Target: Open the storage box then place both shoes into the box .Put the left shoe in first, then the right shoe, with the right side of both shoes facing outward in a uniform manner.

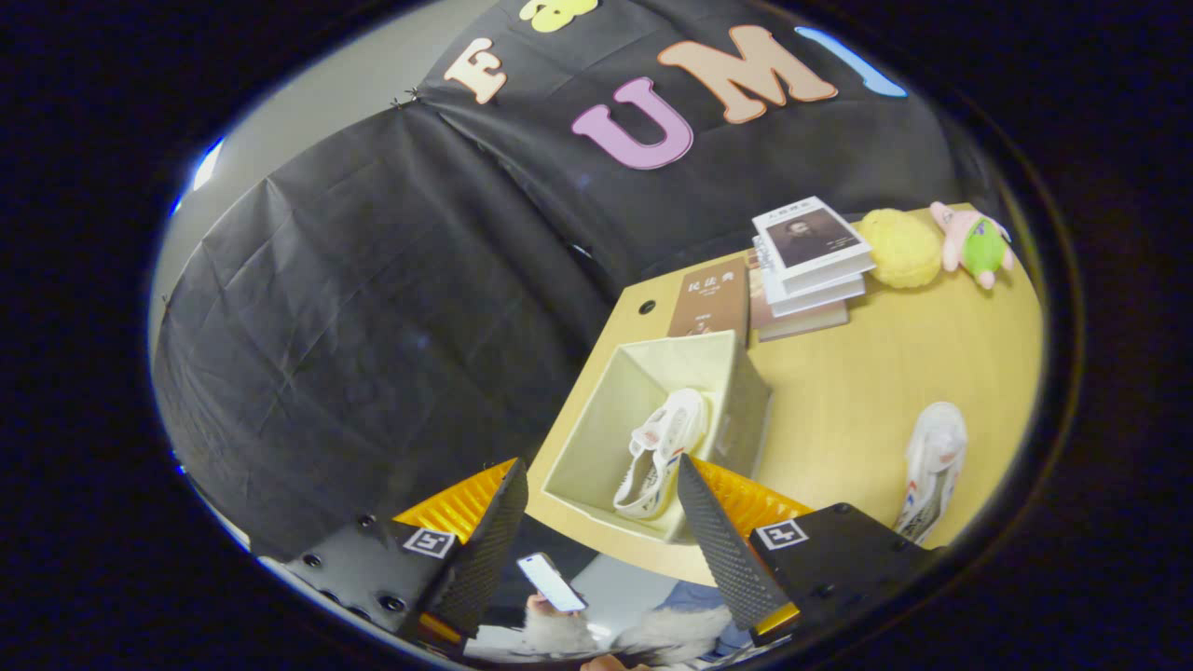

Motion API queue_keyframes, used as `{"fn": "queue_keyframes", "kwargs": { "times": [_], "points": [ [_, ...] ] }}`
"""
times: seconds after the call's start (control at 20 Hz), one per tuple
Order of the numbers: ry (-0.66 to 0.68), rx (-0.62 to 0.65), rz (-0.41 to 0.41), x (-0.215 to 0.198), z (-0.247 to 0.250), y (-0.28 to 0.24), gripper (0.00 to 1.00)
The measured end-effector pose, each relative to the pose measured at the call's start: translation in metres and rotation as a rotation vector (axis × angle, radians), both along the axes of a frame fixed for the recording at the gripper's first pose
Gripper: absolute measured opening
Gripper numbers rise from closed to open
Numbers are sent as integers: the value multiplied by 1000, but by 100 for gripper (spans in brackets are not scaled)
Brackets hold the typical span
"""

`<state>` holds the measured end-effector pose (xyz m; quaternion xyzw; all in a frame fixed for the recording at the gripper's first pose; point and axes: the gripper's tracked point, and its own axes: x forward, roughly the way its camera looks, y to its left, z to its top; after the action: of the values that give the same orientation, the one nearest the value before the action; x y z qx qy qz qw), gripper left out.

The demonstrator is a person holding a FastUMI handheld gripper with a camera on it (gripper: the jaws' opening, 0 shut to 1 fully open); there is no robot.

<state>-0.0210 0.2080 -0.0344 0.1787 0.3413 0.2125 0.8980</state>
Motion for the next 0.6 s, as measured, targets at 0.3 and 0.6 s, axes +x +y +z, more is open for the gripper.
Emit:
{"fn": "queue_keyframes", "kwargs": {
  "times": [0.3,0.6],
  "points": [
    [-100,-296,-80,-39,-47,-124,100],
    [-130,-603,-135,-50,-94,-212,100]
  ]
}}
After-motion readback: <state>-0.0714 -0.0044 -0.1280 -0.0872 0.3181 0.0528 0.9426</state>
